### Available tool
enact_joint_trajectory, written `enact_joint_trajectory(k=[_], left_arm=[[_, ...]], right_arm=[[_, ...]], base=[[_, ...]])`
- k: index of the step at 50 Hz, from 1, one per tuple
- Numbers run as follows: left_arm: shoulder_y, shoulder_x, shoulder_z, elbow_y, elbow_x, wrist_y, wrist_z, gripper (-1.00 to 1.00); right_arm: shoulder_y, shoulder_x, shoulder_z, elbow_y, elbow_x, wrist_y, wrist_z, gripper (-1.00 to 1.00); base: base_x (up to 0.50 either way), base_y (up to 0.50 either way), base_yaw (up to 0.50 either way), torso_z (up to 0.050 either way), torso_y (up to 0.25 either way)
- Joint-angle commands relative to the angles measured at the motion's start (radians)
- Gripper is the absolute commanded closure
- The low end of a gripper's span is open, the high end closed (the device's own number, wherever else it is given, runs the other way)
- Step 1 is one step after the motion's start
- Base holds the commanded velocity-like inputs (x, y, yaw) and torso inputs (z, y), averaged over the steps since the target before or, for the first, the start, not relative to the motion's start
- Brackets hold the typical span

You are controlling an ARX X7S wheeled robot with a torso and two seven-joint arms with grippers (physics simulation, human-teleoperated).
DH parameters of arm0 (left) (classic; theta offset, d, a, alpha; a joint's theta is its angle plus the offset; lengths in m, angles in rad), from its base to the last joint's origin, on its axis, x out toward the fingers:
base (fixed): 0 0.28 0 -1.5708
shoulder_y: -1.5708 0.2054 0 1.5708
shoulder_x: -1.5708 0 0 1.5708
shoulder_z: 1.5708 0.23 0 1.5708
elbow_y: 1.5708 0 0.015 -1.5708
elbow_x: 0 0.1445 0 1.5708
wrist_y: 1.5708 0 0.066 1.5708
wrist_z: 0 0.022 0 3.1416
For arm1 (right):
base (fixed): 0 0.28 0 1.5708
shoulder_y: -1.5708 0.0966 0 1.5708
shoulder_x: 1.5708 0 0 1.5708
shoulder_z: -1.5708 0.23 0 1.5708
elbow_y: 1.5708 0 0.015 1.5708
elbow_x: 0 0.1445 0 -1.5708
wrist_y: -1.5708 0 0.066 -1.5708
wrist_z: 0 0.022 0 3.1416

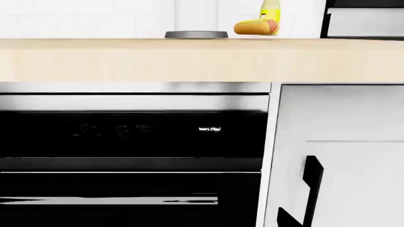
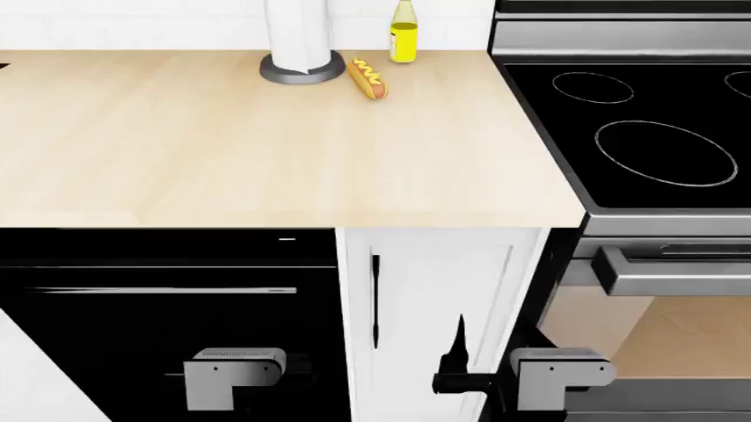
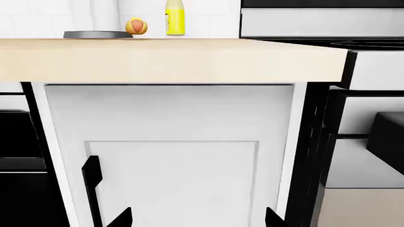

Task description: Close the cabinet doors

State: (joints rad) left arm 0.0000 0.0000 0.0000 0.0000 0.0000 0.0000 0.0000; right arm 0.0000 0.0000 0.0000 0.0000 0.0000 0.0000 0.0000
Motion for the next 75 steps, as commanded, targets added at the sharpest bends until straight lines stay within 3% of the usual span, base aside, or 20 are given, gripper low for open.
enact_joint_trajectory(k=[1,15,67,75], left_arm=[[0.002,-0.016,0.019,0.003,-0.017,-0.004,-0.018,-1.0],[-0.01,-0.053,0.056,-0.02,-0.063,0.038,-0.056,-1.0],[-0.021,-0.117,0.13,-0.034,-0.13,0.044,-0.098,-1.0],[-0.017,-0.123,0.141,-0.037,-0.119,0.066,-0.113,-1.0]], right_arm=[[0.006,0.015,-0.022,0.011,0.005,0.013,0.027,-1.0],[0.027,0.049,-0.086,0.059,0.02,0.027,0.085,-1.0],[0.028,0.105,-0.155,0.064,0.125,-0.019,0.129,-1.0],[0.029,0.108,-0.157,0.075,0.15,-0.024,0.13,-1.0]], base=[[0.0,0.0,0.0,0.0,0.0],[0.0,0.0,0.0,0.0,0.0],[0.0,0.0,0.0,0.05,0.012],[0.0,-0.4,0.0,0.0,0.0]])
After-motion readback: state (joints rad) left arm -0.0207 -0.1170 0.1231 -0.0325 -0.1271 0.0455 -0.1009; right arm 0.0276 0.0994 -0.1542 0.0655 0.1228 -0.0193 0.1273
